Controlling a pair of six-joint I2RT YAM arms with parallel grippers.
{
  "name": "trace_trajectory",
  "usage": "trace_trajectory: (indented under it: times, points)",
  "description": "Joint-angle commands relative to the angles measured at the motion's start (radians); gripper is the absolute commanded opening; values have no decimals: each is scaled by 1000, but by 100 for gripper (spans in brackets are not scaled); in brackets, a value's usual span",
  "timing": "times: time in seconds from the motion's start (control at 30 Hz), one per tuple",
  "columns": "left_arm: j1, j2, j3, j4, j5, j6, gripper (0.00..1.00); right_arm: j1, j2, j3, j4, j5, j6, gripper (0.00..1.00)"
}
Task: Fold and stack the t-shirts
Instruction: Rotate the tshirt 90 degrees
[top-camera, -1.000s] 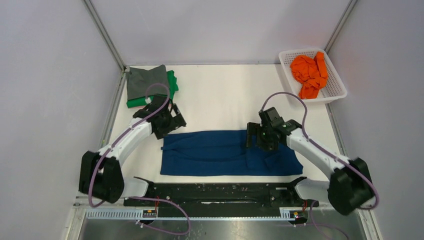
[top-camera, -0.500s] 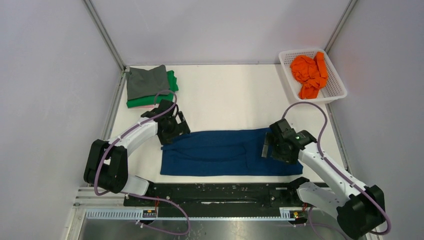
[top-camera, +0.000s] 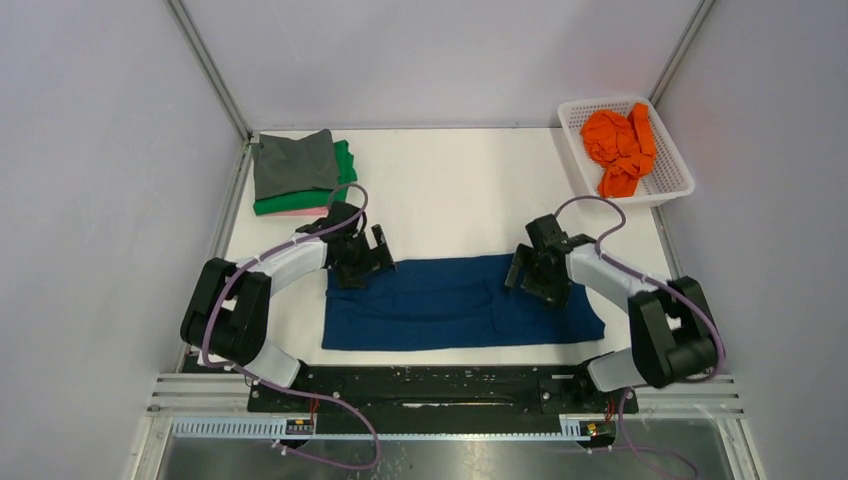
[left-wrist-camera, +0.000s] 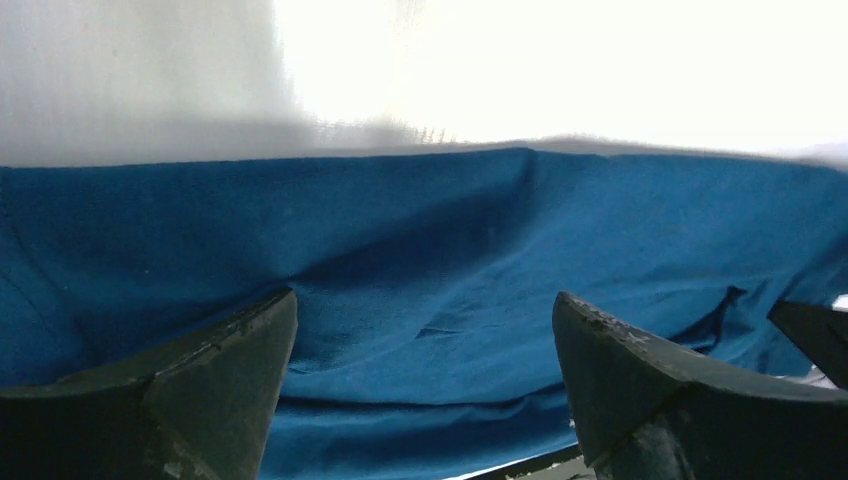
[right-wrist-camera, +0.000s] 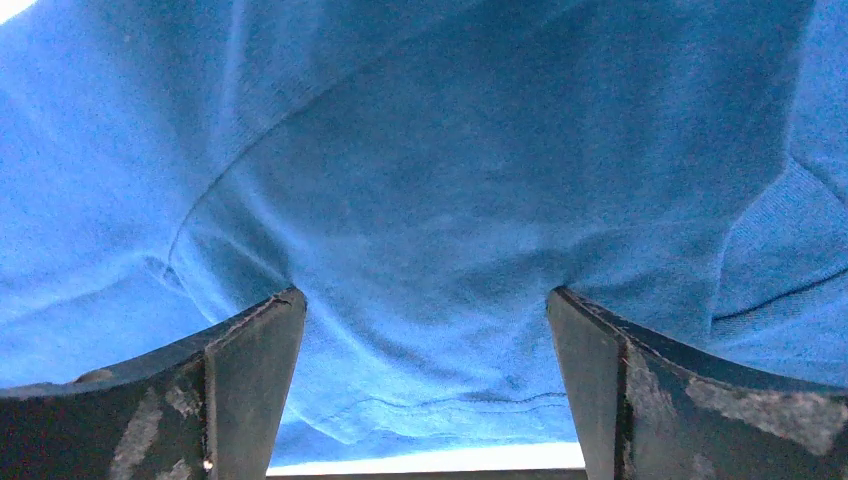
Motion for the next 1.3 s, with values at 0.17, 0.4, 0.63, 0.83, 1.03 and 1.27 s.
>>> trace_trajectory:
  times: [0.17, 0.4, 0.63, 0.83, 1.03, 1.27]
  points:
    - [-71, -40, -121, 196, -14, -229, 99, -81, 490, 451, 171, -119, -103, 99]
    - [-237, -177, -148, 172, -139, -452, 99, -72, 895, 1106, -62, -269, -164, 100]
    - [-435, -124, -73, 184, -158, -504, 99, 4, 1359, 1960, -399, -446, -166, 99]
    - [-549, -124, -29, 142, -166, -468, 99, 16, 1274, 1839, -119, -435, -116, 99]
    - [-613, -287, 3, 12, -292, -366, 99, 24, 1111, 1907, -230, -360, -232, 100]
    - [-504, -542, -84, -142, -429, -348, 99, 200, 636, 1108, -150, -99, -364, 99]
